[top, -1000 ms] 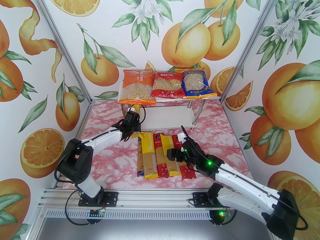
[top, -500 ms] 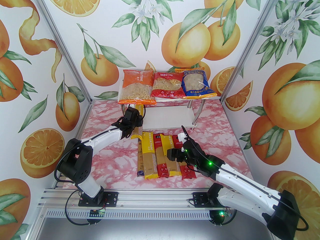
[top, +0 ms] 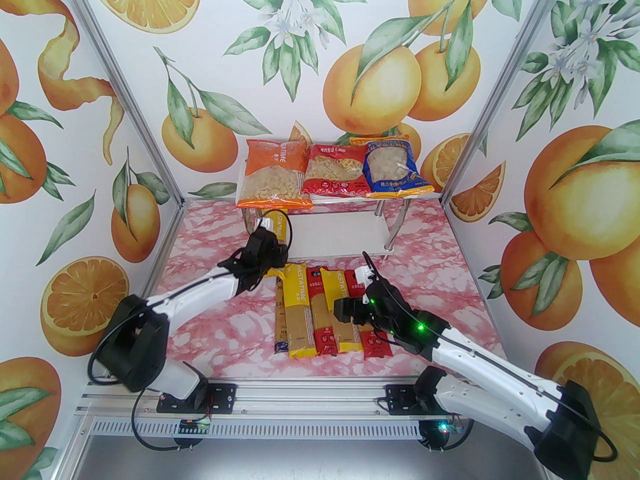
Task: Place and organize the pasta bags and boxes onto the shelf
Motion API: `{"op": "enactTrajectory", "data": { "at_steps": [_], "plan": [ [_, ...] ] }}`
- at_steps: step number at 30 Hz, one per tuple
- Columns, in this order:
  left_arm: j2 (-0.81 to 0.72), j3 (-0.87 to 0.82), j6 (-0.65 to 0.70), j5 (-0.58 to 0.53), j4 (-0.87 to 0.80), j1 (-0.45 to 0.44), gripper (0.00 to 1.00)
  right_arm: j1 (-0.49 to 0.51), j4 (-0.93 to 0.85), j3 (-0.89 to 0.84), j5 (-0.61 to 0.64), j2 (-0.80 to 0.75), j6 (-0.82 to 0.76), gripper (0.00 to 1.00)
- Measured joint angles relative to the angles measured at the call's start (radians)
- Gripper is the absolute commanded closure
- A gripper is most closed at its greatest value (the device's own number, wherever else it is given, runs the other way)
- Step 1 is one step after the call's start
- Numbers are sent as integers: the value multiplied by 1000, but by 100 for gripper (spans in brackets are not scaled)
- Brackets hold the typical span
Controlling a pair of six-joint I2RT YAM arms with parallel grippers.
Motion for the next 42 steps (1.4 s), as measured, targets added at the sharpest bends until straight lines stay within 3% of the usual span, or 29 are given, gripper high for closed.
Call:
{"op": "enactTrajectory", "data": {
  "at_steps": [5,11,16,26,35,38,42],
  "plan": [
    [-195,-134,-15,-1,-91,-51,50,88,19,0,-2,75,11,20],
    [-518,-245,-70,-21,-242,-89,42,240,80,36,1,280,44,15],
    [-710,-278,-92,-47,-377,-89,36,298,159,108,6,452,78,15],
    [-746,-295,-106,-54,-462,-87,34,313,156,295,102,660,114,9],
    [-750,-300,-102,-54,-461,-71,33,319,83,367,144,756,136,7],
    [-760,-312,-102,-54,-461,-64,32,320,68,388,145,777,140,10],
    [-780,-324,-102,-52,-461,-53,32,321,49,406,151,802,140,22]
  ]
}}
